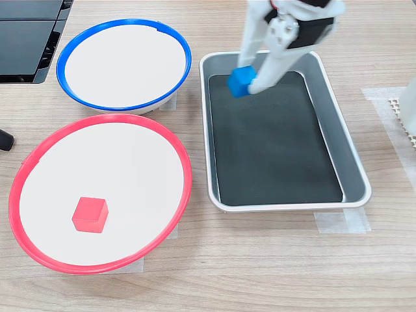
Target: Move two blocks tray to matching dishes
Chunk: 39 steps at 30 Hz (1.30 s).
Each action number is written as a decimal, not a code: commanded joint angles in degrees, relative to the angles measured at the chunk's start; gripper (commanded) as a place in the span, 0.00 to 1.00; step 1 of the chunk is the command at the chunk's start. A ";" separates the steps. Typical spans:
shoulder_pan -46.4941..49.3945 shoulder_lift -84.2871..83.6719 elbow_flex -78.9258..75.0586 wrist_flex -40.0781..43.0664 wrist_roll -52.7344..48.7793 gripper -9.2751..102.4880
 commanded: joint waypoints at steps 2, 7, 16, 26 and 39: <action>-4.57 -8.09 -17.84 -4.31 37.27 0.08; -3.08 -30.41 -43.07 -8.09 45.62 0.08; 2.02 -43.15 -42.71 -18.46 31.82 0.18; 0.62 -29.09 -30.76 -25.05 49.83 0.09; -9.14 29.97 26.98 -55.37 126.39 0.08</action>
